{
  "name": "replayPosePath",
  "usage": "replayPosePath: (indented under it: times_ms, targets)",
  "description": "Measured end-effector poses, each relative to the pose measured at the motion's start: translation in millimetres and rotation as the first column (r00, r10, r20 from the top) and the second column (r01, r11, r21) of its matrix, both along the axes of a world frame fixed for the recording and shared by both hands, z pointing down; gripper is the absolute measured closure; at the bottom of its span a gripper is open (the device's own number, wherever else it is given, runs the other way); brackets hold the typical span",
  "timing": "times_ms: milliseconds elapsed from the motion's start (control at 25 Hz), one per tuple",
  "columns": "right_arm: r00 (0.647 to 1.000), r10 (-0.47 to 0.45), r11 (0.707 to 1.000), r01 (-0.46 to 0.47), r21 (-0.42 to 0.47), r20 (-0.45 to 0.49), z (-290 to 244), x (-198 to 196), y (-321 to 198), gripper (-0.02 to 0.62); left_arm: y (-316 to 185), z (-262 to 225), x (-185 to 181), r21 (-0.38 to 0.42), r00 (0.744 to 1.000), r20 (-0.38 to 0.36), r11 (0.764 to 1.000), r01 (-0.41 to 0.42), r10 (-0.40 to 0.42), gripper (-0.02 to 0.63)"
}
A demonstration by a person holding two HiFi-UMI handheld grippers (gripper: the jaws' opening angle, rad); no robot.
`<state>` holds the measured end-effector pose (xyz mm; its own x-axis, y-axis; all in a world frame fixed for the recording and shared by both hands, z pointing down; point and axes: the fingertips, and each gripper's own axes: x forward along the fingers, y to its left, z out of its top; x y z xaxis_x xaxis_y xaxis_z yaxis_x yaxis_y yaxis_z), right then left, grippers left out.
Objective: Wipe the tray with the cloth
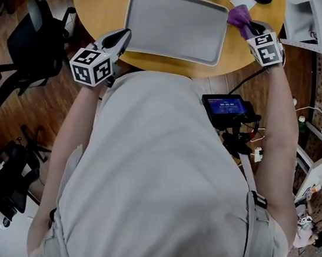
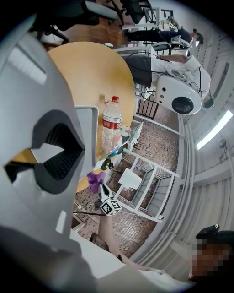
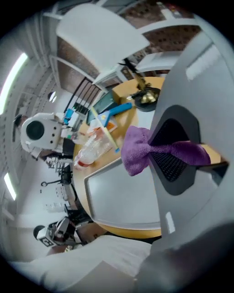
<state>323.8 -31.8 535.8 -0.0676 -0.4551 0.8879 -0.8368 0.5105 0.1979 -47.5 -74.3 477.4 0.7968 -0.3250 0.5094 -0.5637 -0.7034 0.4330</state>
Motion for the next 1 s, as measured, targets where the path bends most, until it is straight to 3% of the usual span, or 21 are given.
replayPosePath:
  times_ms: [200, 440, 520, 720, 800, 1000]
  targets:
    - [0.968, -0.251, 0.963, 0.252, 0.099, -0.021, -43.0, -61.6, -28.7, 0.546, 4.6, -5.6, -9.3, 0.007, 0.999, 0.003, 0.999, 0.033, -0.034, 0.606]
    - [0.944, -0.326, 0.945, 0.326, 0.007, 0.055, -11.3, -90.7, -49.6, 0.546, 2.8, 1.1, -31.5, -0.007, 0.995, 0.029, 0.995, 0.097, -0.097, 0.606]
    - [0.926, -0.377, 0.926, 0.377, -0.019, -0.004, 17.4, -89.2, -52.7, 0.546, 9.5, 0.4, -31.9, -0.006, 0.994, 0.040, 0.995, 0.099, -0.098, 0.606]
    - [0.813, -0.545, 0.838, 0.536, -0.102, -0.203, 70.1, -89.0, -54.3, 0.543, 17.3, -9.4, -32.5, 0.011, 0.993, 0.063, 0.995, 0.095, -0.095, 0.606]
    - [0.790, -0.565, 0.825, 0.550, -0.133, -0.238, 82.7, -88.1, -53.2, 0.543, 18.4, -12.3, -34.3, 0.013, 0.992, 0.067, 0.995, 0.103, -0.104, 0.606]
    - [0.819, -0.535, 0.845, 0.514, -0.151, -0.207, 83.7, -90.7, -51.4, 0.551, 22.0, -11.2, -37.4, 0.007, 0.992, 0.074, 0.995, 0.098, -0.098, 0.606]
